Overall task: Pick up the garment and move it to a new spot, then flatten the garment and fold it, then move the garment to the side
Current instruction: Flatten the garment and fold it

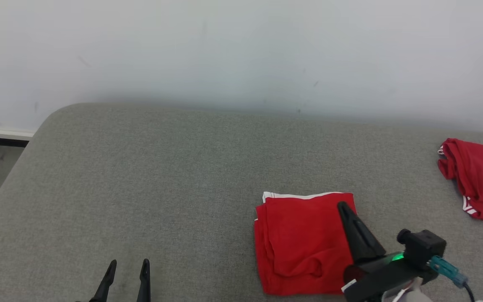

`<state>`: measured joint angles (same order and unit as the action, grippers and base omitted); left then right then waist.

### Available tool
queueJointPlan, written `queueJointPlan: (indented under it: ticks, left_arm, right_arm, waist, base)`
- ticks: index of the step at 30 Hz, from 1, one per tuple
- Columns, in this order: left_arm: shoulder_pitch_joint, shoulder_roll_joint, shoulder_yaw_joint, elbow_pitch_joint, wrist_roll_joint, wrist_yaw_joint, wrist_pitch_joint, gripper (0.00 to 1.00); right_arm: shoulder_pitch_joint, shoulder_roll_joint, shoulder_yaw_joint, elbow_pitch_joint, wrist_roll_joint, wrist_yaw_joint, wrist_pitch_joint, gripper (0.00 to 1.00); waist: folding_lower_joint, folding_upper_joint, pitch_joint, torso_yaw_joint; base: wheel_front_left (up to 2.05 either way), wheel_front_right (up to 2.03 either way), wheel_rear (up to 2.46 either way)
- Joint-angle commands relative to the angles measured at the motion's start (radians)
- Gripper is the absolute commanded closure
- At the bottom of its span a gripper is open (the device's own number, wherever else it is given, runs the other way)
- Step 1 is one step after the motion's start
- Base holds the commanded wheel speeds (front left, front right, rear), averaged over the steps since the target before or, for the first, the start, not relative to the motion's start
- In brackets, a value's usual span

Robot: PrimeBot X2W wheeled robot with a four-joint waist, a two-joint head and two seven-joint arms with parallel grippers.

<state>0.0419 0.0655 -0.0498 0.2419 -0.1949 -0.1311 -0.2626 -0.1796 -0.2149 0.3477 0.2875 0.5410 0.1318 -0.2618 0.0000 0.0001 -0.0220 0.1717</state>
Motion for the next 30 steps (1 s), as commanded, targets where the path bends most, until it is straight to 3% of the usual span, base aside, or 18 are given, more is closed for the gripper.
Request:
queueJointPlan:
  ticks: [1, 5, 12, 22, 23, 25, 27, 30]
  left_arm:
    - [0.011, -0.002, 0.002, -0.006, -0.003, 0.001, -0.003, 0.0]
    - [0.01, -0.004, 0.006, -0.012, 0.006, 0.001, -0.003, 0.0]
    - [0.015, -0.005, 0.017, -0.024, 0.02, 0.001, -0.003, 0.0]
    - [0.02, -0.009, 0.02, -0.053, 0.042, 0.001, -0.003, 0.0]
    - [0.023, -0.009, 0.019, -0.057, 0.041, 0.001, -0.003, 0.0]
    - [0.027, -0.009, 0.019, -0.063, 0.043, 0.001, -0.003, 0.0]
    - [0.029, -0.01, 0.019, -0.07, 0.048, 0.001, -0.003, 0.0]
    - [0.031, -0.011, 0.018, -0.074, 0.05, 0.001, -0.003, 0.0]
  right_arm:
    - [0.026, -0.004, -0.036, -0.027, -0.027, -0.001, -0.004, 1.0]
    - [0.088, 0.032, -0.185, -0.133, -0.103, -0.001, -0.003, 1.0]
    - [0.202, 0.092, -0.336, -0.228, -0.195, -0.001, -0.002, 1.0]
    - [0.316, 0.129, -0.414, -0.203, -0.265, -0.001, -0.002, 0.99]
    - [0.321, 0.133, -0.414, -0.202, -0.271, -0.001, -0.002, 0.92]
    - [0.331, 0.138, -0.415, -0.191, -0.281, -0.001, -0.002, 0.62]
    - [0.332, 0.141, -0.406, -0.182, -0.294, -0.001, -0.002, 0.0]
    - [0.334, 0.144, -0.399, -0.164, -0.31, -0.001, -0.002, 0.0]
  waist:
    - [0.0, -0.0001, 0.0, -0.017]
    - [0.0, -0.0001, 0.002, -0.039]
    - [0.0, -0.0001, 0.001, -0.067]
    - [0.0, -0.0001, 0.004, -0.103]
    - [0.0, -0.0001, 0.004, -0.107]
    - [0.0, -0.0001, 0.004, -0.11]
    - [0.0, -0.0001, 0.003, -0.113]
    - [0.0, -0.0001, 0.002, -0.113]
  base:
    - [0.0, 0.0, 0.0]
    - [0.0, 0.0, 0.0]
    - [0.0, 0.0, 0.0]
    - [0.0, 0.0, 0.0]
    - [0.0, 0.0, 0.0]
    - [0.0, 0.0, 0.0]
    - [0.0, 0.0, 0.0]
    - [0.0, 0.0, 0.0]
